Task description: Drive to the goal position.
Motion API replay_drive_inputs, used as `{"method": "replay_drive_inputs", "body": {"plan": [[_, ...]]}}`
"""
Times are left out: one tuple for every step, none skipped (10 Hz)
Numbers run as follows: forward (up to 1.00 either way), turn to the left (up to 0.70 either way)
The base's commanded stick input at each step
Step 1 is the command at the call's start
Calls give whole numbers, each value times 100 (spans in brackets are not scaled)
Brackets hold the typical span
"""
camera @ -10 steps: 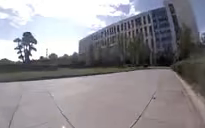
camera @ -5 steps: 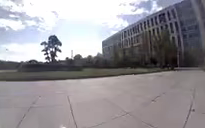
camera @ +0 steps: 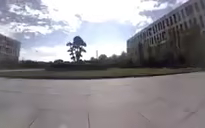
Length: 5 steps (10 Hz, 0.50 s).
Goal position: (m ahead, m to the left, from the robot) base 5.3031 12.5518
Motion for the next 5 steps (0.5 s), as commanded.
{"method": "replay_drive_inputs", "body": {"plan": [[70,35],[70,35],[70,35],[70,35],[70,35]]}}
